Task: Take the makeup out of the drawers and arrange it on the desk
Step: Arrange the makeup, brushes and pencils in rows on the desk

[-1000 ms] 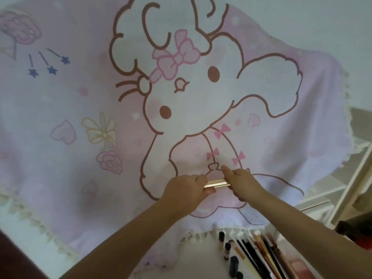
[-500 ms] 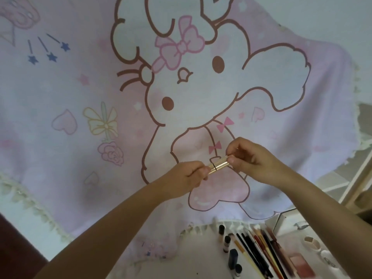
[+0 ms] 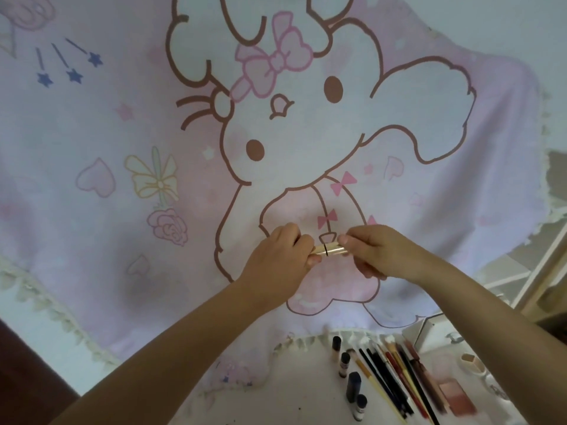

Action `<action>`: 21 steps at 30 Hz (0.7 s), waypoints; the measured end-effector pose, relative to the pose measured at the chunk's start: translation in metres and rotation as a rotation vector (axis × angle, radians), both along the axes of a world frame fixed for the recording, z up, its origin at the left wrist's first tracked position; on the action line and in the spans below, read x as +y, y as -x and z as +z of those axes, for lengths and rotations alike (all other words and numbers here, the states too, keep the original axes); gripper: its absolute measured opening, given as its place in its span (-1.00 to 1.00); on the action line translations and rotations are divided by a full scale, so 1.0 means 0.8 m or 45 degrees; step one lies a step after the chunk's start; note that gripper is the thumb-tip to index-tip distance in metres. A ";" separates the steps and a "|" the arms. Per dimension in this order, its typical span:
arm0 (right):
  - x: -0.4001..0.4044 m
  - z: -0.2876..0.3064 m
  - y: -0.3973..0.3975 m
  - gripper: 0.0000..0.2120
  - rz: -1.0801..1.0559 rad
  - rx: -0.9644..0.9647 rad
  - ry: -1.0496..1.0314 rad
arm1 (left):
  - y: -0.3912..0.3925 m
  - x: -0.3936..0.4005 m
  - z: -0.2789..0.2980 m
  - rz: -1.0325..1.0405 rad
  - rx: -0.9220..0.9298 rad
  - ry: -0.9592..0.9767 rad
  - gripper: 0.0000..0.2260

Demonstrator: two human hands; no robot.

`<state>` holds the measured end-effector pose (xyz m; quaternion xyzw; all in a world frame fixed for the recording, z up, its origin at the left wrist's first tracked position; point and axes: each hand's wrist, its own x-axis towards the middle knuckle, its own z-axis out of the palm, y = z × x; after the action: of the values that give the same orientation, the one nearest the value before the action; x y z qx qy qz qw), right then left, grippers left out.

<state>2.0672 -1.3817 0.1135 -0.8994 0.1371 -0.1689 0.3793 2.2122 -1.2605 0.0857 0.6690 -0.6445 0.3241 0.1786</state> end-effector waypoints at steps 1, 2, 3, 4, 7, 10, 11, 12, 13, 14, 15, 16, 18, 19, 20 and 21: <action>0.001 -0.003 -0.001 -0.80 0.006 -0.089 0.055 | -0.001 -0.001 -0.002 0.012 -0.017 0.028 -0.70; 0.001 -0.006 0.000 -0.87 0.025 -0.229 0.109 | 0.000 -0.001 0.001 0.015 -0.019 0.042 -0.71; -0.001 -0.011 0.002 -0.93 0.073 -0.328 0.147 | -0.001 -0.002 -0.001 0.006 -0.020 0.065 -0.71; -0.004 -0.015 0.003 -0.91 0.118 -0.373 0.145 | -0.002 -0.004 -0.002 -0.005 -0.023 0.100 -0.71; -0.003 -0.012 0.000 -0.76 0.121 -0.285 -0.111 | -0.003 -0.006 -0.003 0.024 -0.063 0.133 -0.70; -0.003 -0.004 -0.005 -0.75 -0.042 -0.151 0.035 | -0.003 -0.006 0.000 0.034 -0.118 0.126 -0.70; -0.003 -0.004 -0.005 -0.72 -0.049 -0.170 0.085 | -0.003 -0.005 0.001 0.035 -0.126 0.129 -0.71; -0.002 -0.004 -0.003 -0.74 -0.019 -0.243 0.104 | -0.003 -0.005 0.001 0.036 -0.123 0.140 -0.71; -0.003 -0.005 0.000 -0.80 0.032 -0.329 0.122 | -0.004 -0.004 0.000 0.044 -0.115 0.151 -0.72; -0.005 -0.007 0.004 -0.84 0.089 -0.388 0.136 | -0.005 -0.004 0.000 0.059 -0.115 0.163 -0.72; -0.007 -0.009 0.007 -0.82 0.126 -0.417 0.113 | -0.006 -0.004 0.001 0.075 -0.118 0.166 -0.72; -0.006 -0.007 0.008 -0.77 0.134 -0.400 0.062 | -0.006 -0.005 0.003 0.085 -0.119 0.159 -0.71; 0.000 -0.003 0.004 -0.86 0.047 -0.352 -0.102 | -0.007 -0.006 0.005 0.079 -0.139 0.151 -0.70; 0.000 -0.001 0.002 -0.94 -0.016 -0.323 -0.101 | -0.006 -0.007 0.005 0.066 -0.150 0.145 -0.70; 0.001 0.001 -0.001 -0.83 -0.059 -0.297 -0.003 | -0.006 -0.008 0.005 0.052 -0.162 0.136 -0.70; -0.001 0.000 -0.002 -0.77 -0.074 -0.267 0.088 | -0.005 -0.009 0.005 0.043 -0.174 0.128 -0.70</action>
<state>2.0690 -1.3826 0.1134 -0.8850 0.1167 -0.2774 0.3551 2.2161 -1.2673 0.0895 0.6462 -0.6268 0.4039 0.1622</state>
